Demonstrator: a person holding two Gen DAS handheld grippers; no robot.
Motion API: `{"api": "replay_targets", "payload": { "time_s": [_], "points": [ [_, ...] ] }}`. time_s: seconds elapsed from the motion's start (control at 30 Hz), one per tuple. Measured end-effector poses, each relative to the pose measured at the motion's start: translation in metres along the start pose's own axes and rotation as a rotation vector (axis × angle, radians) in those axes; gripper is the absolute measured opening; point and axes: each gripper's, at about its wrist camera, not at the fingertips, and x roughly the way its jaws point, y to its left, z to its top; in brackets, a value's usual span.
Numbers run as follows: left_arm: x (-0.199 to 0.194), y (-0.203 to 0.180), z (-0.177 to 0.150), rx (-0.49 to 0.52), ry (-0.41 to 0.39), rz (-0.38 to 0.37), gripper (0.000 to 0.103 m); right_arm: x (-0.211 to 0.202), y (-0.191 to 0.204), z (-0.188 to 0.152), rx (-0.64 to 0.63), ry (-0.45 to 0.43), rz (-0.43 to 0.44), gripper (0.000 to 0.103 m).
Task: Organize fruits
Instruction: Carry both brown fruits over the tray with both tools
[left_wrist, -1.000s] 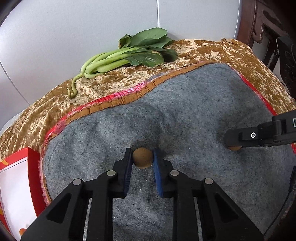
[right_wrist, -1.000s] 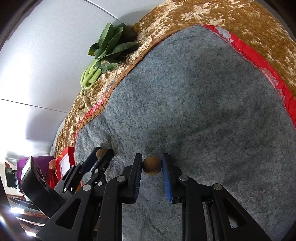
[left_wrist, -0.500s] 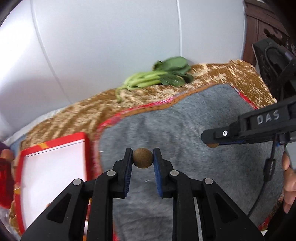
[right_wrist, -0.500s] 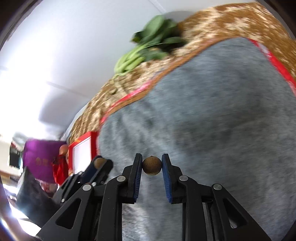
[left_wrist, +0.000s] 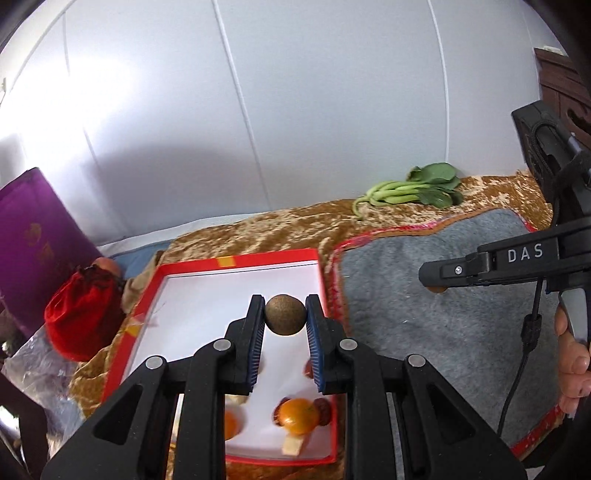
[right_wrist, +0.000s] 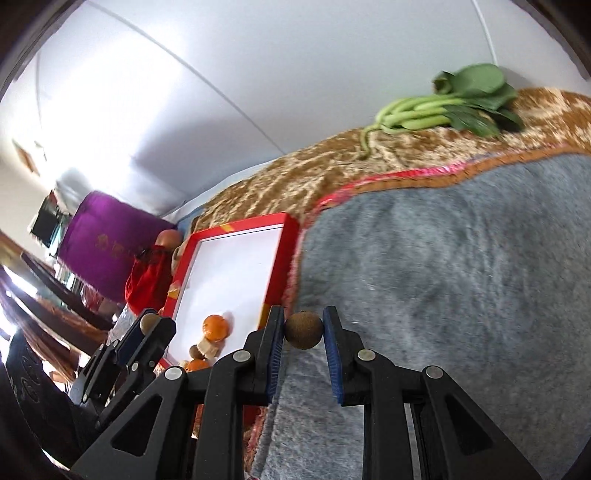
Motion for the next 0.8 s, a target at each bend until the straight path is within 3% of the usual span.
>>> {"api": "replay_targets", "payload": {
  "time_s": [0.27,0.8],
  "points": [
    [-0.004,0.03,-0.011,-0.052,0.001,0.055,0.02,0.003,0.034,-0.005,-0.093,-0.05,0.04,0.022],
    [0.001,0.068,-0.023,-0.127,0.035,0.116,0.02,0.015,0.067,-0.018,-0.211,-0.055,0.065,0.022]
  ]
}}
